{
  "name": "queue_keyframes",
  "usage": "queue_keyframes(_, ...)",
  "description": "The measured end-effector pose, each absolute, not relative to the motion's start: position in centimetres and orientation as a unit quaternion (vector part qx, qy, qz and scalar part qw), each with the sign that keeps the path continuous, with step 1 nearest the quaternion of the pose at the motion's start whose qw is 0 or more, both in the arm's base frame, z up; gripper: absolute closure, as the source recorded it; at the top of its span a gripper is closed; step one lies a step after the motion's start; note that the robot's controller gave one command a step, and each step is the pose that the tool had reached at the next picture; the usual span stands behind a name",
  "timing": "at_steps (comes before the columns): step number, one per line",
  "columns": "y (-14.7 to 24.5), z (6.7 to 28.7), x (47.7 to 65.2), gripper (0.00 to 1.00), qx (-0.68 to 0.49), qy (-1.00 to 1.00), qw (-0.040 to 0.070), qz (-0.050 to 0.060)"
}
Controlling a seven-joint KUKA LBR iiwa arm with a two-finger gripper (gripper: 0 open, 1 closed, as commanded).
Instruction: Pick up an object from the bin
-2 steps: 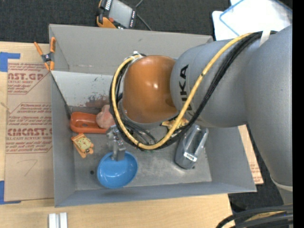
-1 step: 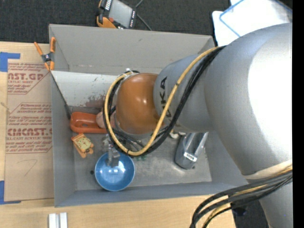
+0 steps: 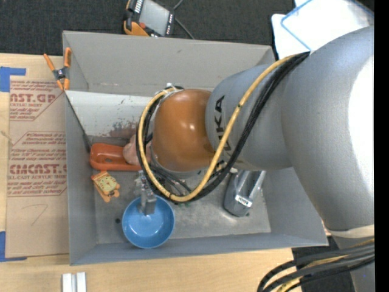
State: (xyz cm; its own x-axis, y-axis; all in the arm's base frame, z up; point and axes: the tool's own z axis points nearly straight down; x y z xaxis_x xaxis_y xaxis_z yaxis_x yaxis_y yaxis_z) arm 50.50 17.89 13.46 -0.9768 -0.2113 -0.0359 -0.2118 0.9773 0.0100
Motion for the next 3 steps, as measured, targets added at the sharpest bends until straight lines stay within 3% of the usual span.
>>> queue_keyframes(1, 19.3, 22.7, 51.0, 1.00, -0.144, 0.989, 0.019, 0.005)
queue_keyframes(2, 17.9, 32.0, 48.7, 1.00, -0.136, 0.991, 0.013, 0.005)
queue_keyframes(3, 20.4, 24.9, 49.2, 1.00, -0.130, 0.991, 0.015, 0.006)
